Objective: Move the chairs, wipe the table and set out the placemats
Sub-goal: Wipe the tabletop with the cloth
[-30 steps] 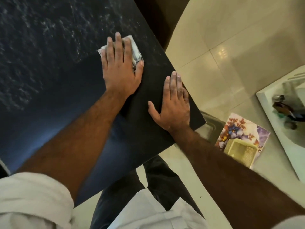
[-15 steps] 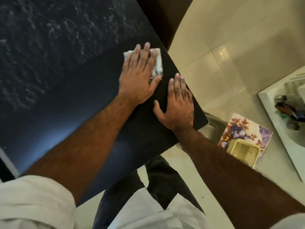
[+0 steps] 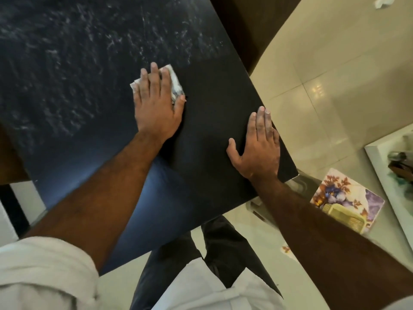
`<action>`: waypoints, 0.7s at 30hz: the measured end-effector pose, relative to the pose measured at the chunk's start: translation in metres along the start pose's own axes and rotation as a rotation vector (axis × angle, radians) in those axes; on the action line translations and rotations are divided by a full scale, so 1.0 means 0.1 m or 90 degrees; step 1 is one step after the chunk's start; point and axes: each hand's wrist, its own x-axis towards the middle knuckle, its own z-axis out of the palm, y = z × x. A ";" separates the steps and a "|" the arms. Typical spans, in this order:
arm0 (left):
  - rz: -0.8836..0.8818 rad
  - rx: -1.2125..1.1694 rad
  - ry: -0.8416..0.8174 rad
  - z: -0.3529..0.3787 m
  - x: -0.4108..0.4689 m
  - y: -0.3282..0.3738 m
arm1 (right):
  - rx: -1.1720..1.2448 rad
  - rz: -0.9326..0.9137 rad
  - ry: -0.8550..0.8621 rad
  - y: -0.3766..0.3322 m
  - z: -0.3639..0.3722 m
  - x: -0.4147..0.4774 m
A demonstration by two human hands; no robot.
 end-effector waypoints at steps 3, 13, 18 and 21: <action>-0.008 -0.007 -0.017 0.02 -0.21 0.04 | 0.008 -0.010 0.008 -0.04 -0.02 -0.03; 0.011 -0.107 -0.059 0.09 -1.15 -0.43 | -0.039 -0.211 -0.035 -0.89 -0.12 -0.17; -0.182 -0.130 -0.038 0.14 -1.72 -1.39 | -0.023 -0.343 -0.029 -1.80 0.08 -0.35; -0.255 -0.102 -0.067 0.23 -2.12 -1.94 | -0.047 -0.340 -0.025 -2.17 0.21 -0.39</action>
